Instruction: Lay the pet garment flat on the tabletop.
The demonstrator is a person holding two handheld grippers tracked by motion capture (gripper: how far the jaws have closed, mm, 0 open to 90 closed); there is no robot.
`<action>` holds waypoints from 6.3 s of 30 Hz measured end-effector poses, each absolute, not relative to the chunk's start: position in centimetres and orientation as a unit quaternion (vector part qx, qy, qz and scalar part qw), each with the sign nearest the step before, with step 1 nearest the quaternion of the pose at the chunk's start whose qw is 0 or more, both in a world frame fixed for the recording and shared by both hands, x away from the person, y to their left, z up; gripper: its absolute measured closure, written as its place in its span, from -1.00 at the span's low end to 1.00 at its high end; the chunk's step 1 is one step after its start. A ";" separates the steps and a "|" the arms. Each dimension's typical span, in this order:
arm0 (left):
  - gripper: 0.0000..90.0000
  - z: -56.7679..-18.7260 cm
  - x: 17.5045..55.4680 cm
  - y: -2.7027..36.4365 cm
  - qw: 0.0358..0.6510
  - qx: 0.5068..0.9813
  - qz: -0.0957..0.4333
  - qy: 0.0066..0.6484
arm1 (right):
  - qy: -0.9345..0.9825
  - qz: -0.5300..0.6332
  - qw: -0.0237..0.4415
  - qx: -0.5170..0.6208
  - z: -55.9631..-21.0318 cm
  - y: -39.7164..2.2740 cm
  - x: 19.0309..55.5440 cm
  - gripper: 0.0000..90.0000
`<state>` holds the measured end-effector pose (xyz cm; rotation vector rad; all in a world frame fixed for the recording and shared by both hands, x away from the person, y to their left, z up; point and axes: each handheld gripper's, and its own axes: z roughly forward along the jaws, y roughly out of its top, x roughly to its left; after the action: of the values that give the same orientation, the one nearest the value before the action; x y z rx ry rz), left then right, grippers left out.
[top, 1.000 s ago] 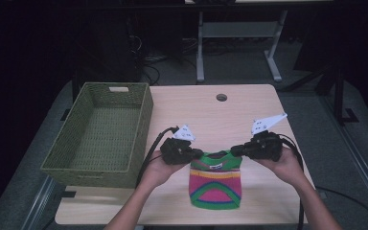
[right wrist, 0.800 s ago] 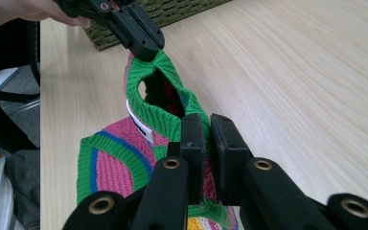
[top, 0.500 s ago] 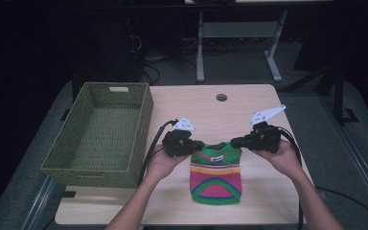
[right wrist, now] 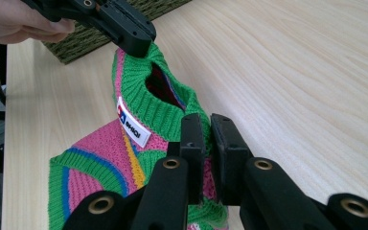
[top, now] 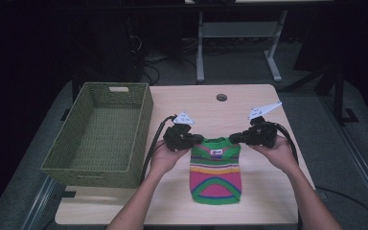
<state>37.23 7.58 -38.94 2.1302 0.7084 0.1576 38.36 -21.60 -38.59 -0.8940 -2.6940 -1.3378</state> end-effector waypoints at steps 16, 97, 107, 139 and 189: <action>0.91 -40.1 38.6 7.5 0.432 0.844 0.073 0.310 | -0.857 -0.417 0.003 -0.302 -39.4 -21.4 39.8 0.85; 0.64 -45.7 41.9 5.4 0.367 0.854 0.009 0.368 | -0.867 -0.353 0.034 -0.350 -45.1 -18.4 43.5 0.72; 0.63 -46.1 41.8 5.4 0.355 0.857 0.002 0.372 | -0.881 -0.335 0.042 -0.333 -45.5 -18.1 43.1 0.69; 0.56 -46.1 41.8 4.9 0.348 0.863 0.013 0.366 | -0.844 -0.330 -0.038 -0.422 -45.4 -19.2 45.2 0.55; 0.81 -45.4 38.5 5.4 0.325 0.892 0.029 0.314 | -0.879 -0.319 0.037 -0.352 -45.7 -20.2 39.7 0.71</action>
<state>38.50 5.38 -45.39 2.3375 0.8238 0.0773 39.68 -20.17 -45.68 -1.0809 -2.6993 -0.9796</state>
